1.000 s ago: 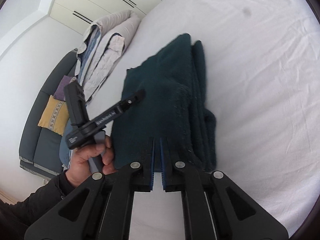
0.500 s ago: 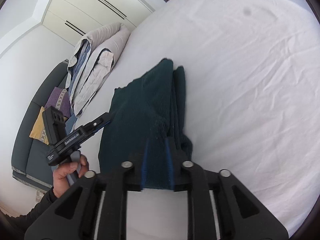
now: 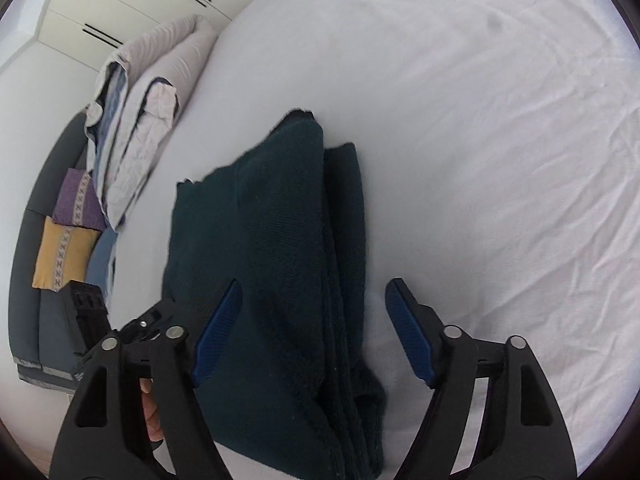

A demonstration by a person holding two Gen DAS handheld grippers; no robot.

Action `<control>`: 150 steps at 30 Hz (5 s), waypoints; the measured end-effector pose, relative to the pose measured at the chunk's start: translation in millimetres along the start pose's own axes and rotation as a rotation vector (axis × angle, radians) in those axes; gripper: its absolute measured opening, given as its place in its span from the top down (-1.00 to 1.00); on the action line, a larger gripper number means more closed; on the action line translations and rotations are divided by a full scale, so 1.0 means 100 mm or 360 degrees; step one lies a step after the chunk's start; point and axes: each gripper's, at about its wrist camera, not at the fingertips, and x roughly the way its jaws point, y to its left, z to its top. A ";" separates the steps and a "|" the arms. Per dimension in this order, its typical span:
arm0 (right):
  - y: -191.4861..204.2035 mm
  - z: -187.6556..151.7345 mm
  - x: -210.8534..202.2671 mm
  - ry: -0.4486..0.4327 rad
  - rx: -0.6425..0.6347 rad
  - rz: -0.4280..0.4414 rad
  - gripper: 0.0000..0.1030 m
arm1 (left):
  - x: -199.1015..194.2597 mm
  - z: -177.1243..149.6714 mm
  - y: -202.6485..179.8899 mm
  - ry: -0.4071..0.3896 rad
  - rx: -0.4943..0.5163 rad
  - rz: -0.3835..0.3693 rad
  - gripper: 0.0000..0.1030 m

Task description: Fold small clothes

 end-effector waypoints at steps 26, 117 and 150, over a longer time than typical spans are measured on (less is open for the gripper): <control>2.15 -0.95 -0.17 -0.0257 -0.0912 -0.0628 0.61 | -1.10 -0.35 -0.54 -0.0109 0.0439 0.0332 0.29; 2.90 -3.79 -2.04 -0.1227 -0.0986 -0.0284 -0.97 | -3.61 -2.59 -0.08 -0.1113 0.0395 0.1156 -1.00; 2.38 -3.92 -0.94 -0.0452 -0.0733 -0.0690 -0.97 | -2.78 -2.79 0.44 -0.0495 0.0147 0.1017 -1.00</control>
